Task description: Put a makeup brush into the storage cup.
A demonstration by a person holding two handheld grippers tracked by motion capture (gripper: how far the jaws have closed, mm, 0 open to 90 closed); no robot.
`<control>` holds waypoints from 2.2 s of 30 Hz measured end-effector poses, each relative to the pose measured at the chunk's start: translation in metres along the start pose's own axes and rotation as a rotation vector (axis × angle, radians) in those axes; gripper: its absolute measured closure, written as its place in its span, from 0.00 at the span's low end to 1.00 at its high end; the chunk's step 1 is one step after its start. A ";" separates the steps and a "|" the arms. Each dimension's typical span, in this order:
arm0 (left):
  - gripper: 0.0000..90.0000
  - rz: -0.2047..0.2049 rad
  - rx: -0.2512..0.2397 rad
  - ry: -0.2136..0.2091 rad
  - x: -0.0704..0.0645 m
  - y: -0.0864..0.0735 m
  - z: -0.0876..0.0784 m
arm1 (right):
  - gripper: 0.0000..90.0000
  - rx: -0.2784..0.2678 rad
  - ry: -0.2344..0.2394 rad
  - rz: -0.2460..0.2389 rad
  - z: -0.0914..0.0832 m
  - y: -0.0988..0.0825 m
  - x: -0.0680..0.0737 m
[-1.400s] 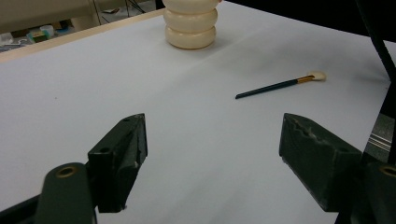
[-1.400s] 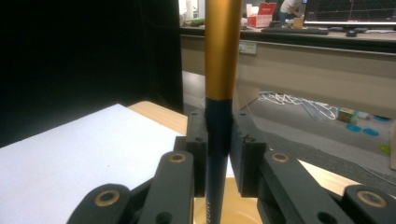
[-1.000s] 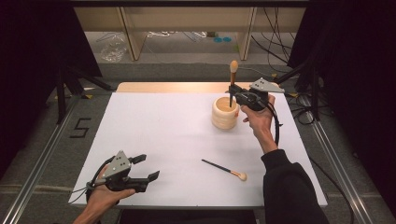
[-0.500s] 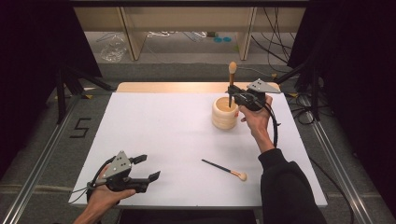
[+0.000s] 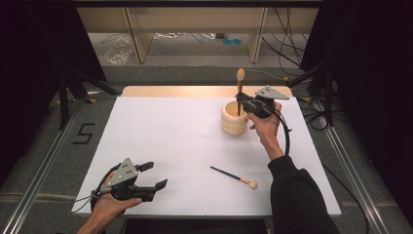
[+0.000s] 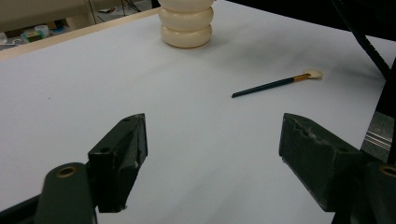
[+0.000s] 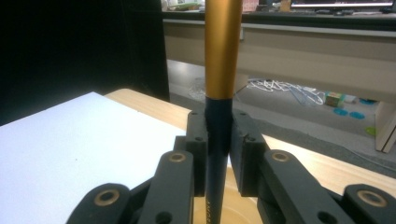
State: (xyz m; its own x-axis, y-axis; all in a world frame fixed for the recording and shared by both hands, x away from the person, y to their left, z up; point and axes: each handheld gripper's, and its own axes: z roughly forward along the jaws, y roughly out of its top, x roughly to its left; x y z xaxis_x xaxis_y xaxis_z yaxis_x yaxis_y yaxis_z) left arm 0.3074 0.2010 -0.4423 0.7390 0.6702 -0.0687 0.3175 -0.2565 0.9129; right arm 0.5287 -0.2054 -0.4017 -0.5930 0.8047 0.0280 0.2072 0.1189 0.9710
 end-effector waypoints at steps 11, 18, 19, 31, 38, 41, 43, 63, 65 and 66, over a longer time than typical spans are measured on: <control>0.26 0.000 0.000 0.001 0.000 0.000 0.000 | 0.89 0.021 -0.001 0.021 0.003 -0.006 -0.002; 0.26 0.000 -0.001 0.001 0.000 0.000 0.000 | 0.88 0.043 -0.008 0.016 0.006 -0.013 -0.003; 0.26 -0.002 -0.001 0.002 0.000 0.000 0.000 | 0.88 0.037 -0.005 0.019 0.006 -0.014 -0.003; 0.26 -0.003 0.000 0.002 0.000 0.000 0.000 | 0.88 0.070 -0.013 0.013 0.008 -0.021 -0.005; 0.26 -0.002 0.000 0.004 0.000 0.000 0.000 | 0.86 0.092 -0.013 0.003 0.008 -0.024 -0.006; 0.26 -0.002 0.000 0.004 0.000 0.000 0.000 | 0.74 0.099 -0.017 0.007 0.007 -0.022 -0.006; 0.26 -0.002 0.001 0.007 0.000 0.000 -0.001 | 0.65 0.101 -0.037 0.006 0.007 -0.020 -0.006; 0.26 -0.003 0.000 0.011 0.000 0.000 -0.003 | 0.39 0.143 0.005 -0.095 -0.038 0.000 0.024; 0.26 -0.005 -0.009 0.010 0.001 0.000 -0.002 | 0.39 0.154 0.028 -0.082 -0.043 -0.001 0.027; 0.26 -0.007 -0.010 0.009 0.001 0.000 -0.002 | 0.38 0.154 0.032 -0.081 -0.045 -0.001 0.028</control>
State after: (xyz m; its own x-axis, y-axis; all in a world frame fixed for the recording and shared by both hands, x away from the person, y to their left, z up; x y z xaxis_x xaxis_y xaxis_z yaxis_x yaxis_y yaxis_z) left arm 0.3068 0.2031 -0.4412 0.7315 0.6781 -0.0717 0.3168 -0.2448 0.9163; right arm 0.4766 -0.2089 -0.3916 -0.6362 0.7705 -0.0388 0.2729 0.2719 0.9228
